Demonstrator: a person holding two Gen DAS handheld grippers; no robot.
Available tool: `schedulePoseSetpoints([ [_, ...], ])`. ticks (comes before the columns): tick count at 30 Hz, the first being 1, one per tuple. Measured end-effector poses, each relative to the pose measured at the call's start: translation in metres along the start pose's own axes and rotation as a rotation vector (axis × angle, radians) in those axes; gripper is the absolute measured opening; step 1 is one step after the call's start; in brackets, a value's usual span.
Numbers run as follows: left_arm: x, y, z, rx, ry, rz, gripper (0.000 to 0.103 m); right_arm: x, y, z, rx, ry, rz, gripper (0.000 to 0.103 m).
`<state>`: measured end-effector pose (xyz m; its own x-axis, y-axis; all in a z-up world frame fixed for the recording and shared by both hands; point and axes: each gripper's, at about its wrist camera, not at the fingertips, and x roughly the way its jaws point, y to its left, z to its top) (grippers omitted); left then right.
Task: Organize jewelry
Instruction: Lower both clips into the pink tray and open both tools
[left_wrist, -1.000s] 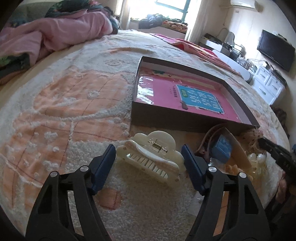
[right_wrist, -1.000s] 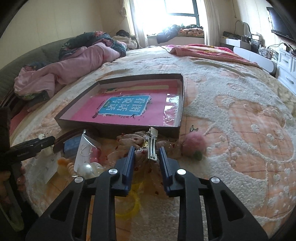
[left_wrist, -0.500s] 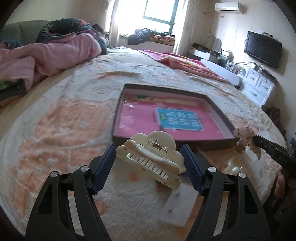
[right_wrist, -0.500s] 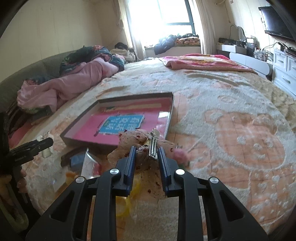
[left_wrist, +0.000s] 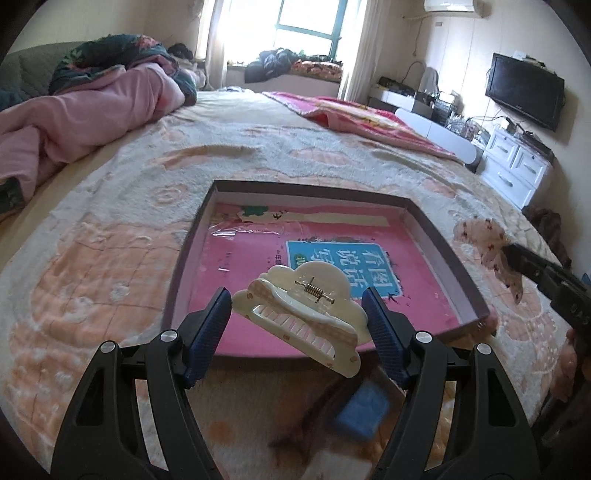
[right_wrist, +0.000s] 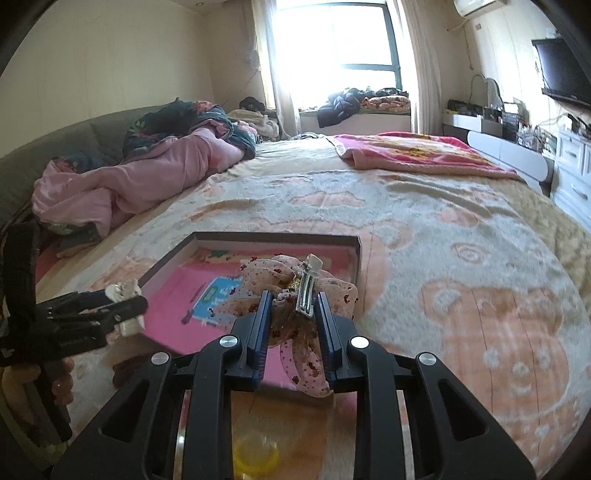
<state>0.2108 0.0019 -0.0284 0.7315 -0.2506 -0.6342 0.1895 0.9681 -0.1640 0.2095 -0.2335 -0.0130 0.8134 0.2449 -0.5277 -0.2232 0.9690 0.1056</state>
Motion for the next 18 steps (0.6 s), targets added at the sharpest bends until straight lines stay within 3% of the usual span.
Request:
schedulePoseSetpoints([
  [10,0.043,0.008,0.009,-0.007,0.083,0.022,0.064,0.056,0.006,0.016,-0.031,0.049,-0.024,0.023],
  [18,0.063,0.013,0.007,-0.001,0.136,0.013,0.064,0.100,0.007,0.012,-0.022,0.151,-0.035,0.023],
])
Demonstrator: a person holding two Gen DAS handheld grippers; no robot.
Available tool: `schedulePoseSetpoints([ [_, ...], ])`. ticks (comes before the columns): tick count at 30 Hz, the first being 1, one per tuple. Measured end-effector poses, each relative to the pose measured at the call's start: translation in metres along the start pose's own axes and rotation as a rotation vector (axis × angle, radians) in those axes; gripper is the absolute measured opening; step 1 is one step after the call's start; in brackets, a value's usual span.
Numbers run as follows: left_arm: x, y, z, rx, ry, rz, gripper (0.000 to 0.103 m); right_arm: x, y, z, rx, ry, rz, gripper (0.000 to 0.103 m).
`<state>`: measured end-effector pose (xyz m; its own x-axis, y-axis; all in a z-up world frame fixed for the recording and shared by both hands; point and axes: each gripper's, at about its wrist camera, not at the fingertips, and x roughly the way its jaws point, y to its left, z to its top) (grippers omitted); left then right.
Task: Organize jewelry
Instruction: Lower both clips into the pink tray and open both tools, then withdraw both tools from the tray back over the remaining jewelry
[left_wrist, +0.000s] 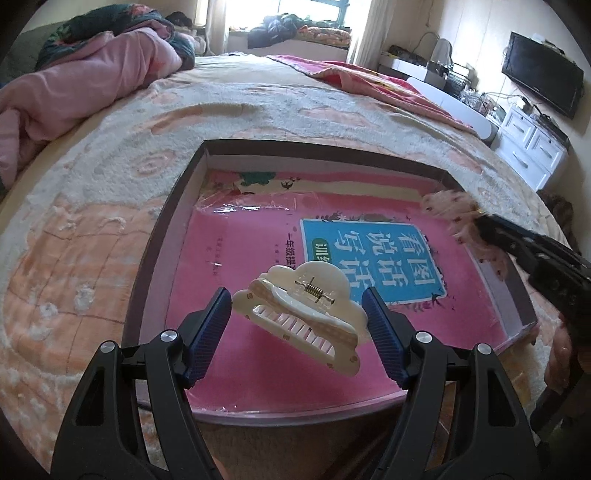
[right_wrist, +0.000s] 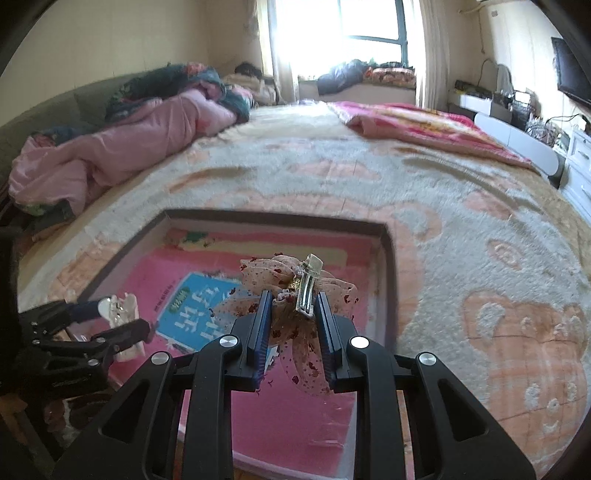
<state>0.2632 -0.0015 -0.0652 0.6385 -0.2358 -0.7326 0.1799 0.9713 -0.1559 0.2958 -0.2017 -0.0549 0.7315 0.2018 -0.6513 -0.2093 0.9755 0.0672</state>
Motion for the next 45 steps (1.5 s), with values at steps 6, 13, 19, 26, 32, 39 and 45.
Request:
schedulePoseSetpoints([
  [6,0.003,-0.001,-0.003,0.004,0.011,-0.018,0.064,0.018,0.003,-0.010,-0.001,0.050,-0.016,0.027],
  [13,0.000,-0.003,-0.002,0.013,-0.006,-0.028,0.068,0.001,-0.001,-0.017,0.009,0.005,-0.024,0.055],
  [19,-0.007,-0.010,-0.004,0.028,-0.021,-0.022,0.078,-0.025,-0.012,-0.028,0.044,-0.049,-0.054,0.074],
  [26,-0.022,-0.014,-0.010,0.025,-0.053,-0.014,0.087,-0.057,-0.014,-0.042,0.053,-0.129,-0.099,0.089],
  [32,-0.042,-0.014,-0.014,0.013,-0.114,-0.001,0.091,-0.080,-0.014,-0.050,0.055,-0.191,-0.121,0.095],
  [39,-0.067,-0.010,-0.017,-0.024,-0.178,0.021,0.092,-0.100,-0.015,-0.055,0.076,-0.226,-0.117,0.096],
  [45,-0.089,-0.013,-0.021,-0.035,-0.234,0.023,0.092,-0.115,-0.008,-0.063,0.055,-0.258,-0.116,0.096],
])
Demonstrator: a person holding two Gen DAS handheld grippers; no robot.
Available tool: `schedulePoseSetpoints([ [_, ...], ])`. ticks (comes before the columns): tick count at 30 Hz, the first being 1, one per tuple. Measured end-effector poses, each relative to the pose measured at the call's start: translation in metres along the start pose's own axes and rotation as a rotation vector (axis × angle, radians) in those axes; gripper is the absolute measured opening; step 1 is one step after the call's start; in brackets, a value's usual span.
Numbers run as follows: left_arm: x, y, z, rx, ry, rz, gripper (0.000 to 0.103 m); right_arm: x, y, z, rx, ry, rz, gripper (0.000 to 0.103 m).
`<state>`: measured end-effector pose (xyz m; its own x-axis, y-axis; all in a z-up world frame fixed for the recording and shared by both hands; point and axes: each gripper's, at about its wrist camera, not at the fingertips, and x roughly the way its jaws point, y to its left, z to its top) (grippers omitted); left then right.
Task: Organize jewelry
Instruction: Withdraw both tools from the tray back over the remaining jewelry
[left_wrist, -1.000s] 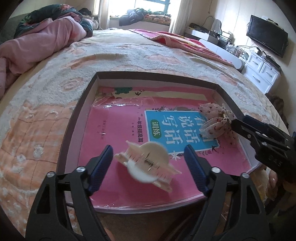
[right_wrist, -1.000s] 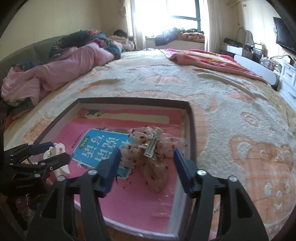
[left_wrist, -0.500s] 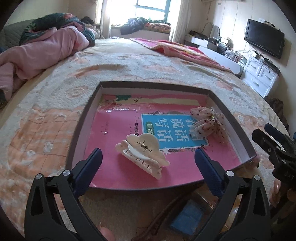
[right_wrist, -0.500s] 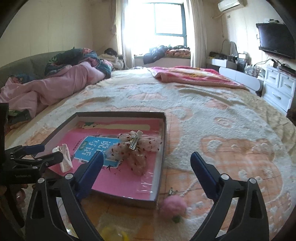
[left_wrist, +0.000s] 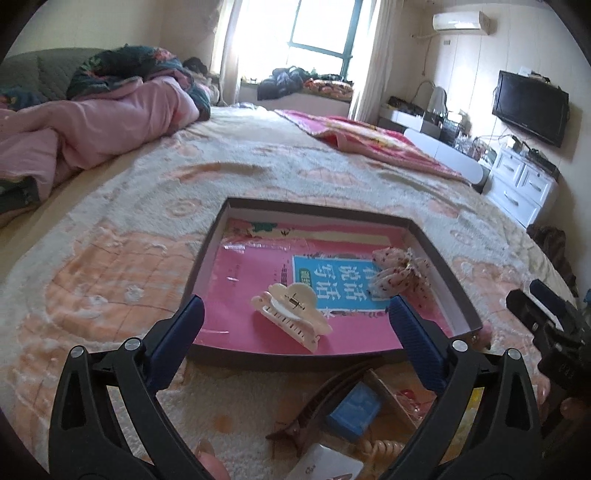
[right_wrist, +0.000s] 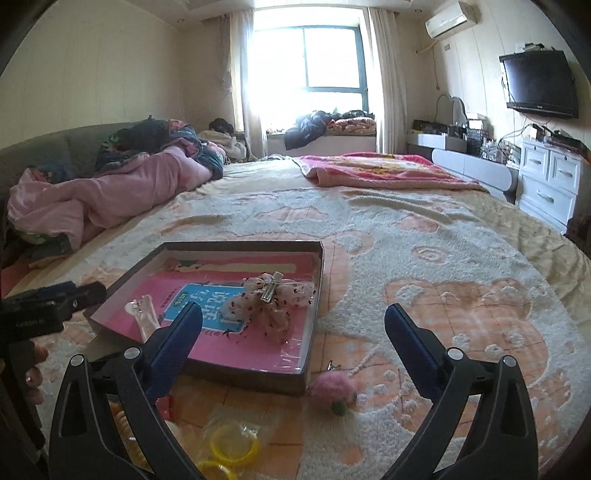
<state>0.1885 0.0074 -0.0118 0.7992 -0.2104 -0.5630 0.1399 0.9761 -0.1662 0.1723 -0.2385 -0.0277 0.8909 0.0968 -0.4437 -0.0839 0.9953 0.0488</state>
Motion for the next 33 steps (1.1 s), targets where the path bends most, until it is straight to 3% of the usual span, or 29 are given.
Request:
schedulePoseSetpoints([
  [11,-0.037,-0.006,-0.011,0.019,-0.110,0.012,0.092,-0.032,0.009,-0.010,-0.030,-0.059,0.019,0.096],
  [33,-0.062,0.000,-0.041,0.034,-0.133,0.030,0.092,-0.062,0.018,-0.032,-0.062,-0.073,0.048,0.096],
])
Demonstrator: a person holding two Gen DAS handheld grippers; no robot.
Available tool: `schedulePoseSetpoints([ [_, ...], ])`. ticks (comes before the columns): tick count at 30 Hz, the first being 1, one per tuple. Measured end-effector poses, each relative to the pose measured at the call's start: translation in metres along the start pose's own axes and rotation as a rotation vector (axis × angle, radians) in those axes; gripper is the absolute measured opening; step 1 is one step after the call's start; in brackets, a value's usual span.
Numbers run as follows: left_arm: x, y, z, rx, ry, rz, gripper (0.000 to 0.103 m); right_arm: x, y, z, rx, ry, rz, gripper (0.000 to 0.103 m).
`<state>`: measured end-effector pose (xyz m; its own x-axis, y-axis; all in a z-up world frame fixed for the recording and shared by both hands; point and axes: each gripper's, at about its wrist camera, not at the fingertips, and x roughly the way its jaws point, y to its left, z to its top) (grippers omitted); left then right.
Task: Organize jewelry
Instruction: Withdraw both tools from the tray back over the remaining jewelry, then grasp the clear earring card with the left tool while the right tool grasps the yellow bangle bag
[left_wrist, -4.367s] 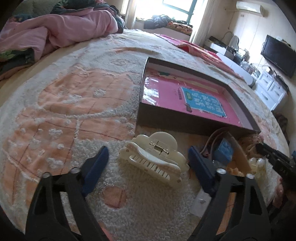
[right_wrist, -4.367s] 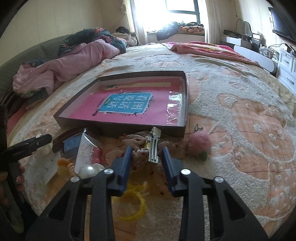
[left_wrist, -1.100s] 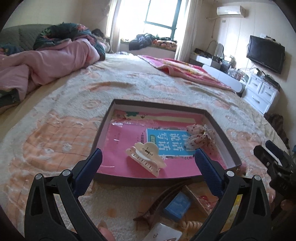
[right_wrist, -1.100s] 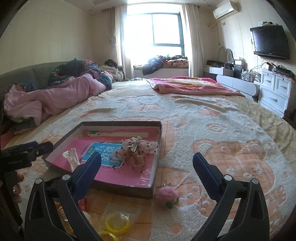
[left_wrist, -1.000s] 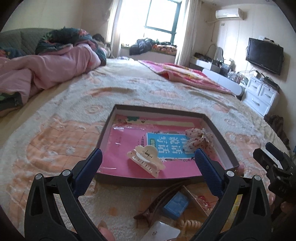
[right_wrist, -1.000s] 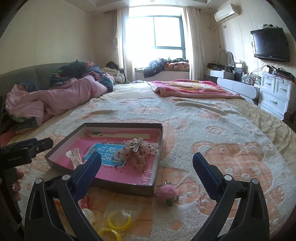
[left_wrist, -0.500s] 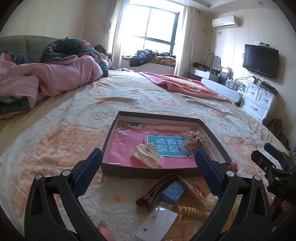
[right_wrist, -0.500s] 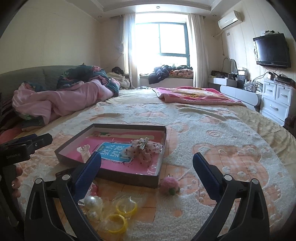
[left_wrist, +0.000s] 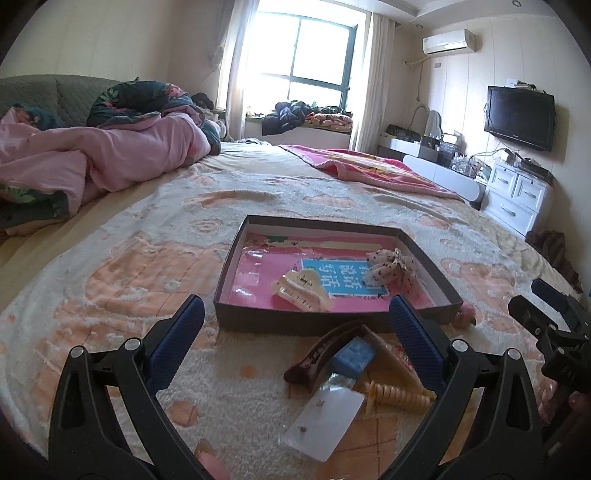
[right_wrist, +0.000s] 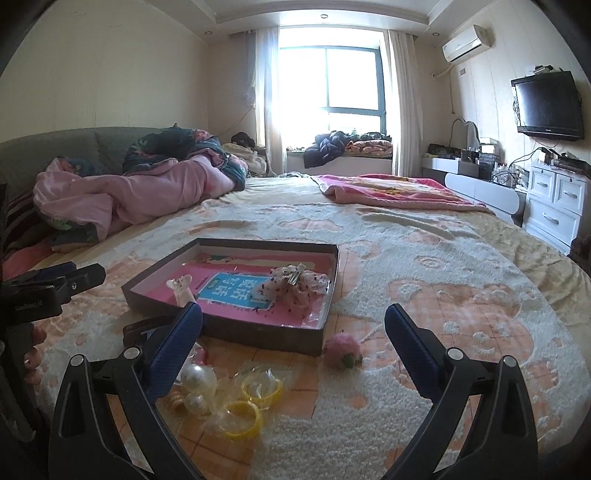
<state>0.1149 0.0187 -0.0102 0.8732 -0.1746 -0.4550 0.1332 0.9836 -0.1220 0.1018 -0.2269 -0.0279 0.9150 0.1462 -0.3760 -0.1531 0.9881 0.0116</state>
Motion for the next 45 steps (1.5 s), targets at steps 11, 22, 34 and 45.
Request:
schedulePoseSetpoints([
  [11,-0.010,0.005,-0.015,0.030,0.027,0.001,0.092,-0.005,0.008,-0.013,-0.030,0.038,0.022,0.096],
  [22,-0.001,0.003,-0.036,0.056,0.131,-0.024,0.092,-0.004,0.007,-0.031,-0.033,0.116,0.031,0.096],
  [34,0.032,-0.003,-0.059,0.090,0.259,-0.076,0.091,0.016,0.008,-0.047,-0.023,0.224,0.071,0.094],
  [45,0.044,-0.007,-0.066,0.131,0.313,-0.055,0.071,0.043,0.014,-0.059,-0.019,0.330,0.113,0.074],
])
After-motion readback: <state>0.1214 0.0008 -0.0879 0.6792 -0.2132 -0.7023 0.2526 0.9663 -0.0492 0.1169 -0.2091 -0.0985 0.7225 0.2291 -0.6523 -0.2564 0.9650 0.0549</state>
